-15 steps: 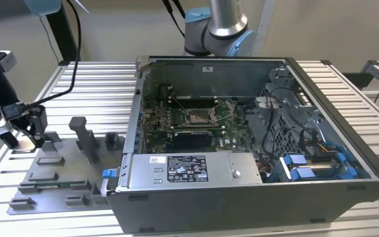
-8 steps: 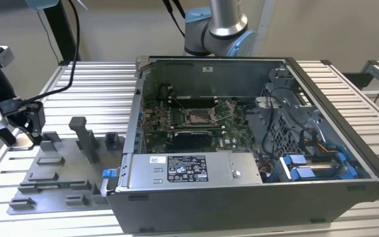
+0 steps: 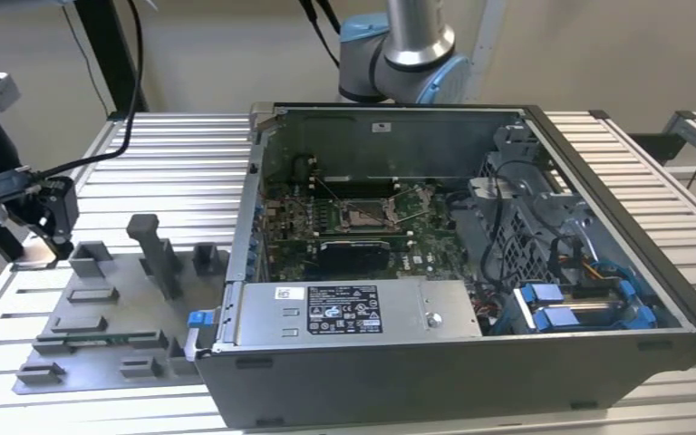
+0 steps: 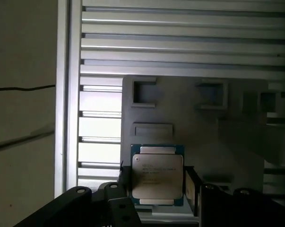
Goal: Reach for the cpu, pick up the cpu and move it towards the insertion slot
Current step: 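Pick up the cpu and move it towards the insertion slot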
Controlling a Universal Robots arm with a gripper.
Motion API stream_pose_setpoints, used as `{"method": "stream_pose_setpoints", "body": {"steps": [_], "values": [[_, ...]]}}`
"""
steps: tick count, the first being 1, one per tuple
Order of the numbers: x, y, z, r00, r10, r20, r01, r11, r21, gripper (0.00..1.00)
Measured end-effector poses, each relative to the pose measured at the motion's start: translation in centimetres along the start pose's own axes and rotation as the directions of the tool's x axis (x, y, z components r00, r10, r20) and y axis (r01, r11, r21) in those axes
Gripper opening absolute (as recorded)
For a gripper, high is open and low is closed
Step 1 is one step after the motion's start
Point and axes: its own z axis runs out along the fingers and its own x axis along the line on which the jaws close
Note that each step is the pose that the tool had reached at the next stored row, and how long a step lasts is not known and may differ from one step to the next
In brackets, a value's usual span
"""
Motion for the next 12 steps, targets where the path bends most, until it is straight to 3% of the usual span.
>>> {"method": "stream_pose_setpoints", "body": {"steps": [12], "values": [[-0.01, 0.16, -1.45, 1.0, 0.0, -0.0002, 0.0, 1.0, 0.0062, 0.0]]}}
